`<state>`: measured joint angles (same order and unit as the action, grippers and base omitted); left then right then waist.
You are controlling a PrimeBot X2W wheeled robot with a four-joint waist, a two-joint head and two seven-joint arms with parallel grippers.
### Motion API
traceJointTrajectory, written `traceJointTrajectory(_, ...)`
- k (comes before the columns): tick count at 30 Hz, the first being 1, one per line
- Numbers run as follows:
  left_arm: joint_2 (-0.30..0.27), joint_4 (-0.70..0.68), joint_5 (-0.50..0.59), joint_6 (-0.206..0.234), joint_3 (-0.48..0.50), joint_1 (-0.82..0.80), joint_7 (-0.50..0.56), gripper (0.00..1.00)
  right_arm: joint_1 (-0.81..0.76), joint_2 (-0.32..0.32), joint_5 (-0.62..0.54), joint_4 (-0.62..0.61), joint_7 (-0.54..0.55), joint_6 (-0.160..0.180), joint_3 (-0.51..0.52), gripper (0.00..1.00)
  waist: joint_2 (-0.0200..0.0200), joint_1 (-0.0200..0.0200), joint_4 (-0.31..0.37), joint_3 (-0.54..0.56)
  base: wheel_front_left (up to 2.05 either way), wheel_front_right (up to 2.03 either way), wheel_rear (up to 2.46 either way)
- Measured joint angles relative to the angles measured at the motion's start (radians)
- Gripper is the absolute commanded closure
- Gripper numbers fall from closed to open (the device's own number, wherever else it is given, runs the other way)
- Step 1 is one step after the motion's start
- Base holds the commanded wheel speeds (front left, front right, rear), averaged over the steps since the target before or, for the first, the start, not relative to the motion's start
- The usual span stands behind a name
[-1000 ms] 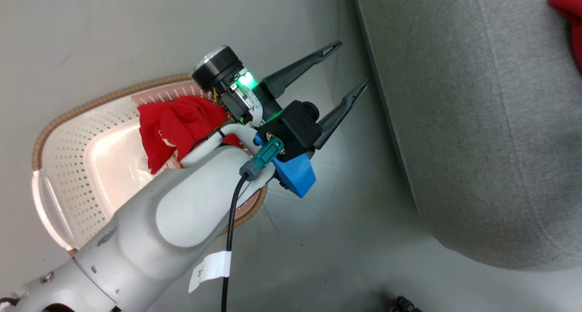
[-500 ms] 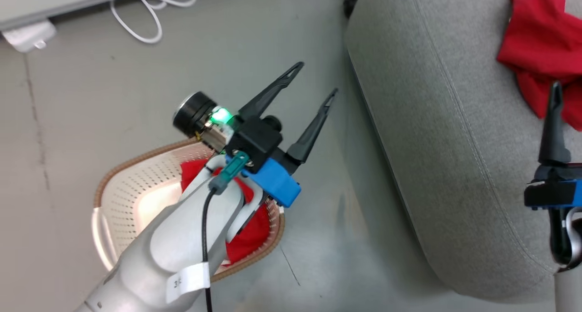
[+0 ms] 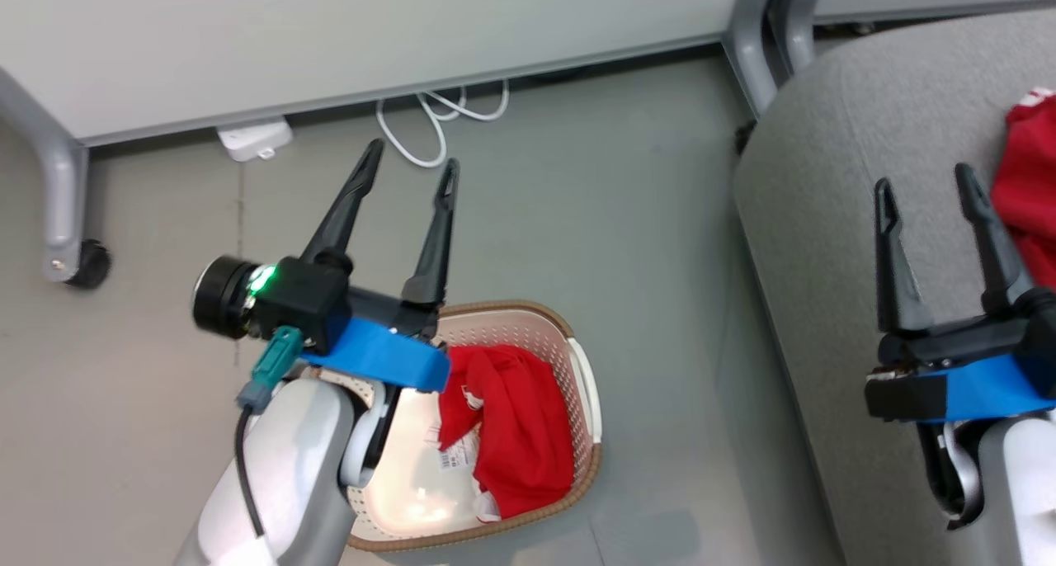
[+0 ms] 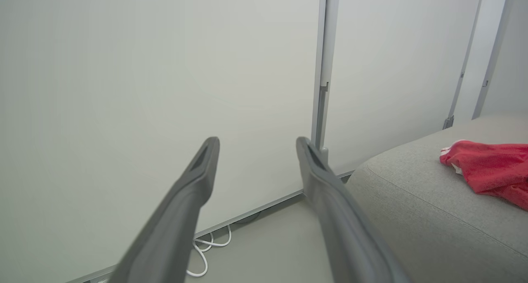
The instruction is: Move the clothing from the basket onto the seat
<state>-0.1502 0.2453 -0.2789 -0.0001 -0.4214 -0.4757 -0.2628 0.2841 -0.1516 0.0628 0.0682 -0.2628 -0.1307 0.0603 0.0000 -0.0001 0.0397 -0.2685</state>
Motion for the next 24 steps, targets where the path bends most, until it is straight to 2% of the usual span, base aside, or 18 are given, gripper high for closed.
traceJointTrajectory(3,0.018,-0.031,0.025,-0.003,0.076,0.061,0.000,0.00,-0.022,0.006,0.005,0.001,0.000,0.000,-0.026,0.00,0.0000,0.0000,-0.031,0.034,0.00,0.00,0.00)
traceJointTrajectory(12,0.068,-0.077,0.091,-0.057,0.243,0.229,0.000,0.00,-0.106,0.034,0.030,0.060,0.000,0.000,-0.046,0.00,0.0000,0.0000,-0.095,0.128,0.00,0.00,0.00)
traceJointTrajectory(17,0.090,-0.100,0.116,-0.088,0.292,0.300,0.000,0.00,-0.157,0.046,0.036,0.095,0.000,0.000,-0.043,0.00,0.0001,0.0000,-0.117,0.170,0.00,0.00,0.00)
traceJointTrajectory(24,0.097,-0.101,0.132,-0.107,0.342,0.376,0.000,0.00,-0.215,0.065,0.046,0.127,0.000,0.000,-0.027,0.00,0.0000,0.0000,-0.128,0.210,0.00,0.00,0.00)
